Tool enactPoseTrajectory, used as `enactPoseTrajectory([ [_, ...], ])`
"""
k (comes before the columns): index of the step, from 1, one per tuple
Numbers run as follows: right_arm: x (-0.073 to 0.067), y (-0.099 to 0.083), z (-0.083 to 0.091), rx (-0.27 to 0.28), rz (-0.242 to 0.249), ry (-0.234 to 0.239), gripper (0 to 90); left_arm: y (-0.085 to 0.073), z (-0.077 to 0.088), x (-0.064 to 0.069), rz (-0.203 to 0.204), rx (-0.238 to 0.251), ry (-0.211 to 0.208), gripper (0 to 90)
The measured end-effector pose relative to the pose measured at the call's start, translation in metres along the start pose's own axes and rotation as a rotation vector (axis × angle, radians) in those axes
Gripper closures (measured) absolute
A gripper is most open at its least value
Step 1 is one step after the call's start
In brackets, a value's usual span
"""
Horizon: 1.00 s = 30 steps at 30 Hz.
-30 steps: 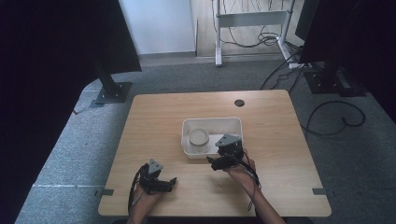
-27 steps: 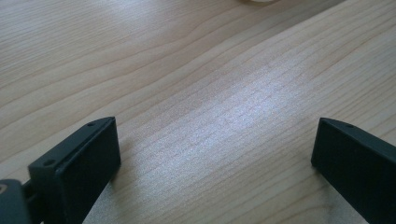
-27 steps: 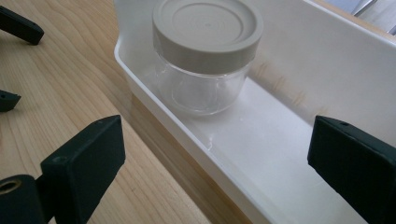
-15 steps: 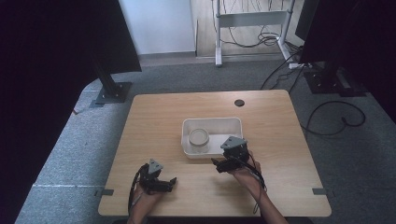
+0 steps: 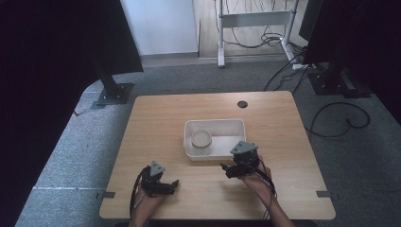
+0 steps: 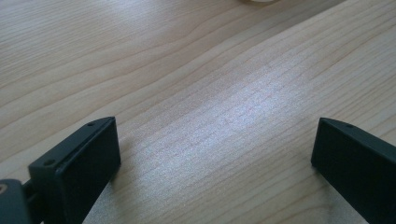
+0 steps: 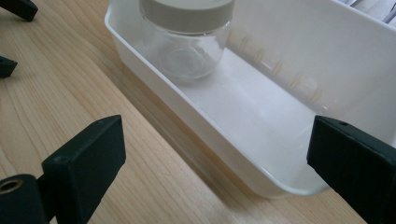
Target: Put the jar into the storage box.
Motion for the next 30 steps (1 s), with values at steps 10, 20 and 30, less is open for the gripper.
enactPoseTrajectory([
  [10,0.007,-0.016,0.013,-0.009,-0.013,-0.018,4.1,0.0,0.0,0.0,0.0,0.0,0.0,1.0],
  [20,0.015,-0.03,0.025,-0.01,-0.025,-0.038,4.1,0.0,0.0,0.0,0.0,0.0,0.0,1.0],
  [30,0.02,-0.046,0.035,-0.016,-0.04,-0.061,4.1,0.0,0.0,0.0,0.0,0.0,0.0,1.0],
])
Point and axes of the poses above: each handheld gripper's, and its own axes: z roughly backward along the jaws, y roughly out of its top, x roughly to its right, the point moved 5 cm from there along -z, roughly forward along the jaws, and after that the axes turned 5 degrees about y, right-handed, at the moved point
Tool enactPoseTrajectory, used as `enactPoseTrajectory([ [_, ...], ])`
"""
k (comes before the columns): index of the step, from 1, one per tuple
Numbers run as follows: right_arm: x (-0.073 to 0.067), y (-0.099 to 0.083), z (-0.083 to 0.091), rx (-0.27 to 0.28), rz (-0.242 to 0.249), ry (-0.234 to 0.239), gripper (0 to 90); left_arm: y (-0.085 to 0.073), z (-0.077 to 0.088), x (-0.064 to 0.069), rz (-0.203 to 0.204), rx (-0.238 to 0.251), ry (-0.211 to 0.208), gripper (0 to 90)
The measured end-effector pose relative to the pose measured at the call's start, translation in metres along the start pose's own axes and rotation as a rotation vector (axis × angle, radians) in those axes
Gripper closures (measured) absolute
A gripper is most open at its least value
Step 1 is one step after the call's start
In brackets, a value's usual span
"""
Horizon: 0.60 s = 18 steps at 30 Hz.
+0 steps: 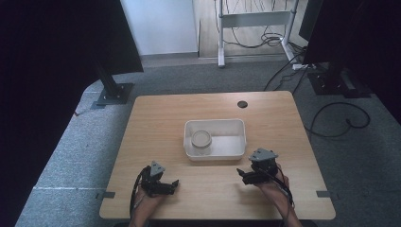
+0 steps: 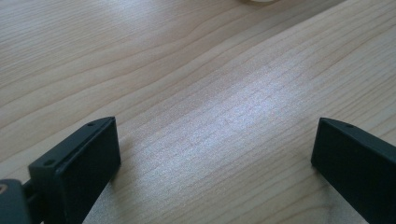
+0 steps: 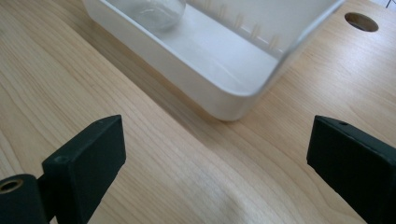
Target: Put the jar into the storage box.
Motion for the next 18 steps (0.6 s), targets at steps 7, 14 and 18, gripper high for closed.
enactPoseTrajectory([
  [7,0.006,-0.012,0.007,-0.004,-0.021,-0.019,4.2,0.0,0.0,0.0,0.0,0.0,0.0,1.0],
  [14,0.01,-0.026,0.011,-0.017,-0.039,-0.033,4.2,0.0,0.0,0.0,0.002,0.0,0.002,1.0],
  [18,0.011,-0.036,0.012,-0.033,-0.049,-0.038,4.2,0.0,0.0,0.0,0.002,0.0,0.002,1.0],
])
Point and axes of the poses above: each handheld gripper's, and its own axes: z roughly backward along the jaws, y roughly out of its top, x roughly to its right, the point moved 5 cm from there along -z, roughly forward along the jaws, and after that the axes turned 5 degrees about y, right-handed, at the moved point
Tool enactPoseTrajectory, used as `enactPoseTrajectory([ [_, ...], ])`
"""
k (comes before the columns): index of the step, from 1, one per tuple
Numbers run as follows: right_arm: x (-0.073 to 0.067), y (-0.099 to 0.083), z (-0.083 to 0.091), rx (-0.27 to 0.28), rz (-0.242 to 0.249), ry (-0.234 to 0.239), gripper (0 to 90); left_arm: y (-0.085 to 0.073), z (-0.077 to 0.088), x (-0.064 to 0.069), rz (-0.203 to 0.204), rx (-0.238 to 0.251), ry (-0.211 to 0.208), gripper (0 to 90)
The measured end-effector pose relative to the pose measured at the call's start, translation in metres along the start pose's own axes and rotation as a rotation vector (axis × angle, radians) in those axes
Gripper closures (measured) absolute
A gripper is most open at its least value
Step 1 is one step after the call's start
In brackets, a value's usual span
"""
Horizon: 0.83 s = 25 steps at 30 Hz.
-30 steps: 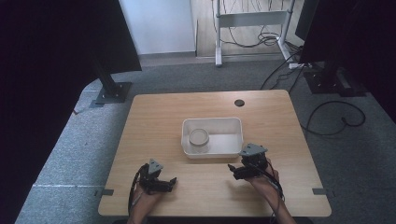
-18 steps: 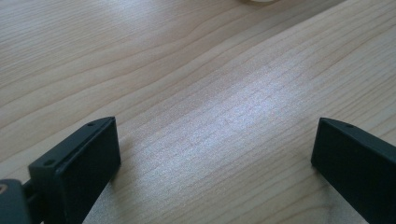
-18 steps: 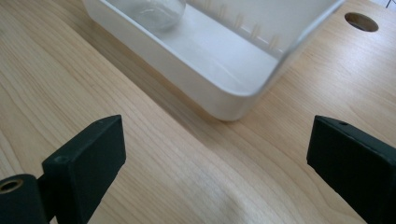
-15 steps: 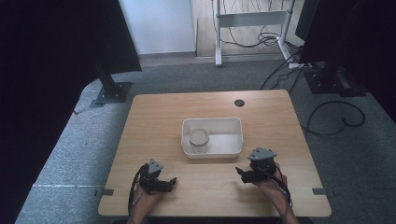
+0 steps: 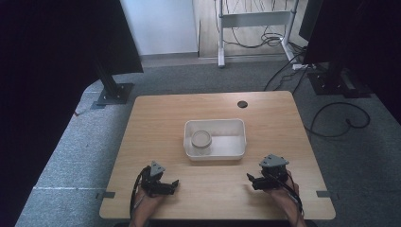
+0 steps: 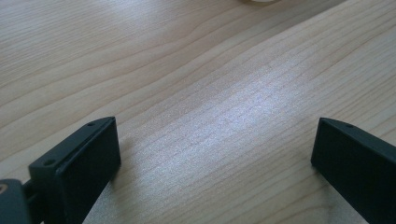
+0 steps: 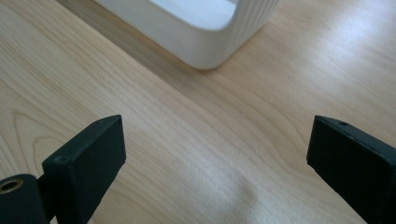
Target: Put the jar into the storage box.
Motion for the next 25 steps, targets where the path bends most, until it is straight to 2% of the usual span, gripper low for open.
enactPoseTrajectory([
  [14,0.004,-0.029,0.001,-0.06,-0.041,-0.007,4.2,0.0,0.0,0.0,0.001,0.0,0.001,1.0],
  [25,0.005,-0.043,0.001,-0.086,-0.067,-0.002,4.1,0.0,0.0,0.0,0.001,0.0,0.001,1.1],
])
Point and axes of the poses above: each handheld gripper's, and its own axes: z roughly backward along the jaws, y roughly out of its top, x roughly to its right, the point moved 5 cm from there along -z, roughly forward along the jaws, and after that the axes turned 5 degrees about y, right-handed, at the moved point
